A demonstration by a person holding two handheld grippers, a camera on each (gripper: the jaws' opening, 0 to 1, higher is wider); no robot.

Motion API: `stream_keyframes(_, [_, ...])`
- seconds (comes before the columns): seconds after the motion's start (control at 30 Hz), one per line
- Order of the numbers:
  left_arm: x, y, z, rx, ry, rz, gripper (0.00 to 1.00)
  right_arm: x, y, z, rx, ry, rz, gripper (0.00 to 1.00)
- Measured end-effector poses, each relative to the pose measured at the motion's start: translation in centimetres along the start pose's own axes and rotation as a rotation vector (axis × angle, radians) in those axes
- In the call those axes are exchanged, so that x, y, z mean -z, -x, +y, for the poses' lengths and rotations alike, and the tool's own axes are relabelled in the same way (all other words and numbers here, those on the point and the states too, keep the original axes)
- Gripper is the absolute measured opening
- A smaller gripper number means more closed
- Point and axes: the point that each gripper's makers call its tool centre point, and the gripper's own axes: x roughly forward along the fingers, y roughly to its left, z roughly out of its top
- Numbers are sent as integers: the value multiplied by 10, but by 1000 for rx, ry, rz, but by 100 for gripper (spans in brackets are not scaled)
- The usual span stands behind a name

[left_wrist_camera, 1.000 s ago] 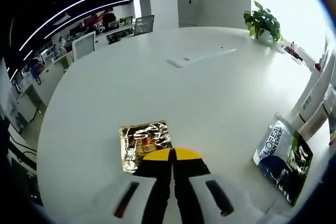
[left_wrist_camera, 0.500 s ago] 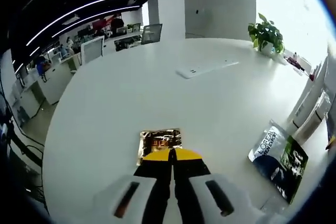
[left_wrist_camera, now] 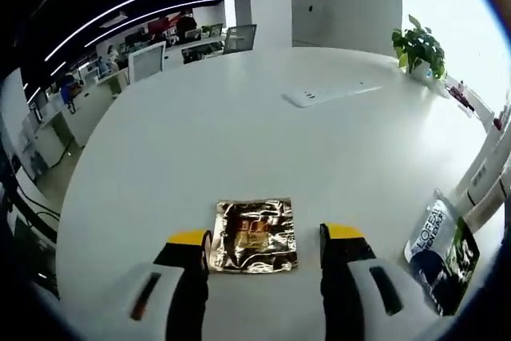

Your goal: Arrange the skincare products in the storage area until every visible bottle or jar stands upright without overlapping.

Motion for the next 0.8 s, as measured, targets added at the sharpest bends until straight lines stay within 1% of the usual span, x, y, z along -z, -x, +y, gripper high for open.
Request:
stream_keyframes(0.03, [-1,-3,1,6,9,-6,52,0,0,0,1,-2,-1,90])
stream_keyframes(0.07, [-2,-3,3,4,-1,-9,49,0,0,-1,2,-3,-1,89])
stream_keyframes(0.1, [-2,-6,3,16,14,-11,44,0,0,-1,3,-3,-1,89])
stream_keyframes(0.13, [-2,-8,2,18,22,-10,44,0,0,-1,3,-2,-1,89])
stream_keyframes(0.2, [-3,-9,0,28,2,-13,44,0,0,-1,2,-4,-1,89])
stream_keyframes(0.33, [-4,-10,-4,29,-15,-15,42,1,0,0,2,-2,3,89])
stream_keyframes(0.4, [-5,-8,-5,25,-33,-17,41,2,0,0,2,1,6,89])
stream_keyframes(0.57, [-4,-5,-8,19,-39,-21,40,3,-1,0,2,4,12,89])
stream_keyframes(0.8, [-4,0,-12,2,-57,-17,37,3,0,-1,5,4,12,89])
